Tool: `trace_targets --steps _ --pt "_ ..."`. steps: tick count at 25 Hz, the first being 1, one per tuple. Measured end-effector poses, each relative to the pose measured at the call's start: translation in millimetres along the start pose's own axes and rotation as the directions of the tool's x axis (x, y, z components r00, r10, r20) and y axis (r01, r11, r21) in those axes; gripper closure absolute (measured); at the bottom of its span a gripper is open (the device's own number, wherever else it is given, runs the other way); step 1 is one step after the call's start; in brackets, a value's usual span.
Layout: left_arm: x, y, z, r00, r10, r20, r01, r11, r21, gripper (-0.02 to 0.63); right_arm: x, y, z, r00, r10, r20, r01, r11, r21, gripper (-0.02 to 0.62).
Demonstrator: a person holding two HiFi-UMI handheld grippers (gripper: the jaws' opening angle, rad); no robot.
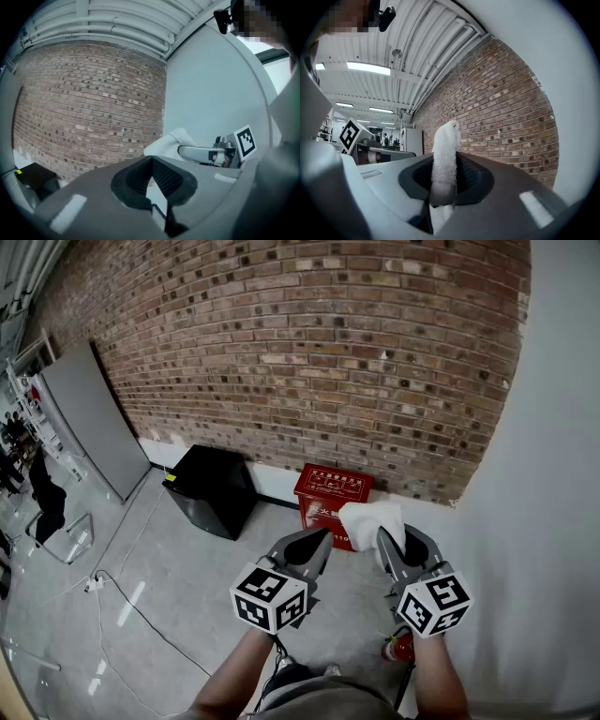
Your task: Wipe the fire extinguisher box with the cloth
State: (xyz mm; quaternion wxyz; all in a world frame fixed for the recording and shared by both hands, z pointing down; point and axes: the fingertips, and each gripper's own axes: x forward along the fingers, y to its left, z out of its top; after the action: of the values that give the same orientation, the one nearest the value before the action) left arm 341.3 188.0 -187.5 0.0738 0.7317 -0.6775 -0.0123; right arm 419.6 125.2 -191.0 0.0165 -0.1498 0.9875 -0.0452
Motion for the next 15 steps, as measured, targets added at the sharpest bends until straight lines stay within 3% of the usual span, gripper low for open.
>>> trace_targets --steps 15 --pt "7.2 4.0 -3.5 1.0 0.001 -0.001 -0.001 1.0 -0.002 0.606 5.1 -4.1 0.9 1.0 0.008 0.007 -0.008 1.0 0.009 0.5"
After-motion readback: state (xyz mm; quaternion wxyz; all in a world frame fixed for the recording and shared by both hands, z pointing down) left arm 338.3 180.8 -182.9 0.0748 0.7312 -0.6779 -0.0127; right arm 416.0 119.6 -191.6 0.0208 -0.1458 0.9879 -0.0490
